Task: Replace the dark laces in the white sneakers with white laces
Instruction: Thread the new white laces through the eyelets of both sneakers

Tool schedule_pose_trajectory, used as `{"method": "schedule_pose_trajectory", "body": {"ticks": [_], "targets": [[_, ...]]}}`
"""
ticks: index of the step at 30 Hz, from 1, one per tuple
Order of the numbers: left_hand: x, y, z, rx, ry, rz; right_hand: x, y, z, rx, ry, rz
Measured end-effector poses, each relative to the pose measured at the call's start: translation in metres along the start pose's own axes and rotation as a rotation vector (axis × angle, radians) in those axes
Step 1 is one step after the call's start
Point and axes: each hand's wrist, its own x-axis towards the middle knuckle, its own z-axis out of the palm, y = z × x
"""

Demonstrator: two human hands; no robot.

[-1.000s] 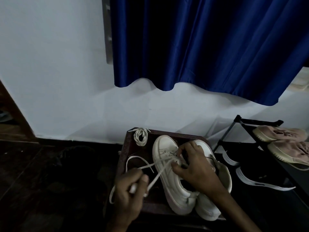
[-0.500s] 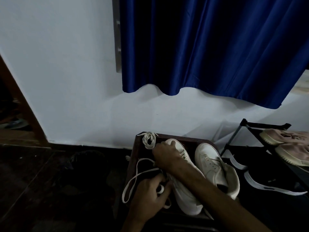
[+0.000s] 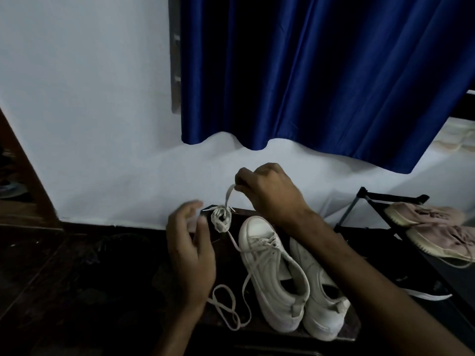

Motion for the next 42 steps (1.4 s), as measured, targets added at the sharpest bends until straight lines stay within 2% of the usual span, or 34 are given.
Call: {"method": "schedule_pose_trajectory", "body": {"ticks": [2,6,7,9,12,13,15,16,17,19,20,22,24,27,30,35,39,42], "targets": [[0.033,0.014,0.01,-0.06,-0.121,-0.111,-0.011,-0.006,-0.001,0.022,-0.017,-0.047],[0.056,0.029,0.031,-0.236,-0.509,-0.643,-0.033,-0.014,-0.003,-0.015,0.003,-0.131],[0.054,0.029,0.033,-0.271,-0.552,-0.711,-0.038,-0.014,-0.002,-0.026,0.017,-0.144],[0.046,0.025,0.036,-0.296,-0.58,-0.741,-0.047,-0.013,0.0,-0.04,0.067,-0.157],[0.034,0.016,0.039,-0.281,-0.533,-0.703,-0.065,-0.011,-0.004,0.008,0.068,-0.107],[0.032,0.014,0.039,-0.265,-0.505,-0.653,-0.073,-0.009,-0.007,0.106,0.08,-0.026],[0.028,0.012,0.04,-0.162,-0.505,-0.479,-0.091,0.0,-0.015,0.348,0.058,0.269],[0.025,0.011,0.04,-0.093,-0.538,-0.378,-0.102,0.009,-0.019,0.407,-0.048,0.404],[0.021,0.01,0.041,-0.03,-0.573,-0.307,-0.112,0.018,-0.02,0.408,-0.224,0.478],[0.013,0.011,0.047,0.053,-0.631,-0.269,-0.128,0.029,-0.022,0.402,-0.584,0.519],[0.008,0.011,0.05,0.103,-0.647,-0.243,-0.133,0.03,-0.021,0.426,-0.669,0.529],[0.0,0.009,0.057,0.167,-0.692,-0.18,-0.137,0.028,-0.019,0.456,-0.645,0.558],[-0.006,0.006,0.061,0.192,-0.717,-0.169,-0.135,0.022,-0.013,0.354,-0.579,0.564],[-0.011,0.004,0.062,0.169,-0.686,-0.177,-0.14,0.015,-0.001,0.226,-0.469,0.616],[-0.012,0.004,0.059,0.121,-0.615,-0.252,-0.147,0.018,-0.002,0.274,-0.381,0.704],[-0.014,0.003,0.062,0.109,-0.616,-0.243,-0.151,0.033,-0.005,0.462,-0.404,0.72],[-0.016,0.001,0.075,0.186,-0.647,-0.197,-0.152,0.033,-0.003,0.483,-0.409,0.726],[-0.018,0.004,0.082,0.212,-0.677,-0.155,-0.149,0.024,0.0,0.406,-0.384,0.757]]}}
